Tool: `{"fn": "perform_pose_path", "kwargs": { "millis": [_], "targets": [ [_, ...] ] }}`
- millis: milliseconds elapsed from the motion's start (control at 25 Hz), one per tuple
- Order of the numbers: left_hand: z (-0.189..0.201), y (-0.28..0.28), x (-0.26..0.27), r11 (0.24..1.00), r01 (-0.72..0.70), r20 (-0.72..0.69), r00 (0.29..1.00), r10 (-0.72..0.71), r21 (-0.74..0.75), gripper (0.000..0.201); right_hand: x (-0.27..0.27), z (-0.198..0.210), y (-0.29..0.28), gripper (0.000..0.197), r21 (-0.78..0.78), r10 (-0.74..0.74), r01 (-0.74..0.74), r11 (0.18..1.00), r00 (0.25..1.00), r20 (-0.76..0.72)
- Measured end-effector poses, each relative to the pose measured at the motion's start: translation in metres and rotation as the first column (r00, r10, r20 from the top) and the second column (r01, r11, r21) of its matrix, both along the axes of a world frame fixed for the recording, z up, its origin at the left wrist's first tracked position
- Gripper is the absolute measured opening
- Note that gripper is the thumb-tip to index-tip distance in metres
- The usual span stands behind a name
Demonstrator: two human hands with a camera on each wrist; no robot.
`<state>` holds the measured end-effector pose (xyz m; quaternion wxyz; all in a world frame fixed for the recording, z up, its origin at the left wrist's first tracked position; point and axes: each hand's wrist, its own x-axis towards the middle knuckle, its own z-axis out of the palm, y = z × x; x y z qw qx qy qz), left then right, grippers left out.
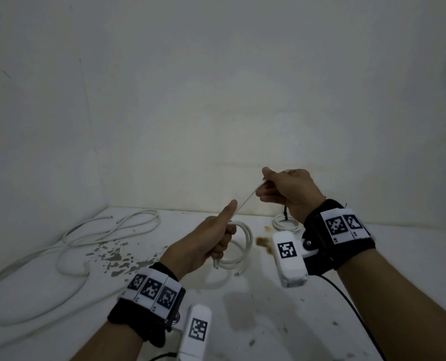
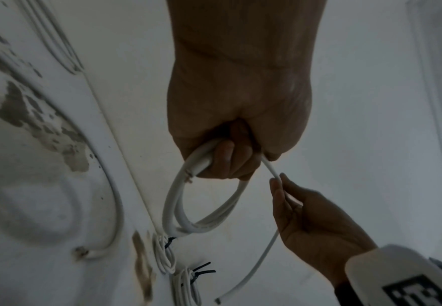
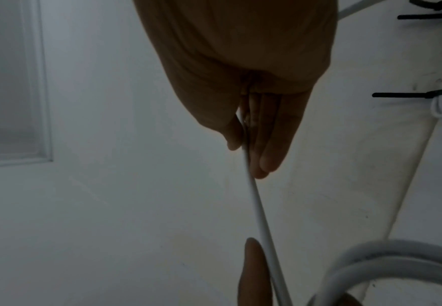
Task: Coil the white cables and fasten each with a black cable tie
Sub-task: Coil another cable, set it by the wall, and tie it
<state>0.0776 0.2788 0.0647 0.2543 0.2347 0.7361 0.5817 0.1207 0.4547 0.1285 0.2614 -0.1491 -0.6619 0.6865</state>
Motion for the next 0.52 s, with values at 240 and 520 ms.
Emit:
{"fn": "perform_pose_path", "kwargs": {
  "millis": [240, 520],
  "targets": [
    [-0.008, -0.011, -0.009, 0.999, -0.034, 0.079, 0.996, 0.032, 0.019, 0.053, 0.004, -0.016, 0.016, 0.037, 0.102, -0.045, 0.037, 0.994, 0.996, 0.074],
    [0.006, -0.004, -0.017, 0.975, -0.077, 0.189, 0.981, 0.037, 0.210, 0.053, 0.007, -0.043, 0.028, 0.059, 0.168, -0.272, 0.267, 0.949, 0.962, 0.007]
  ]
}}
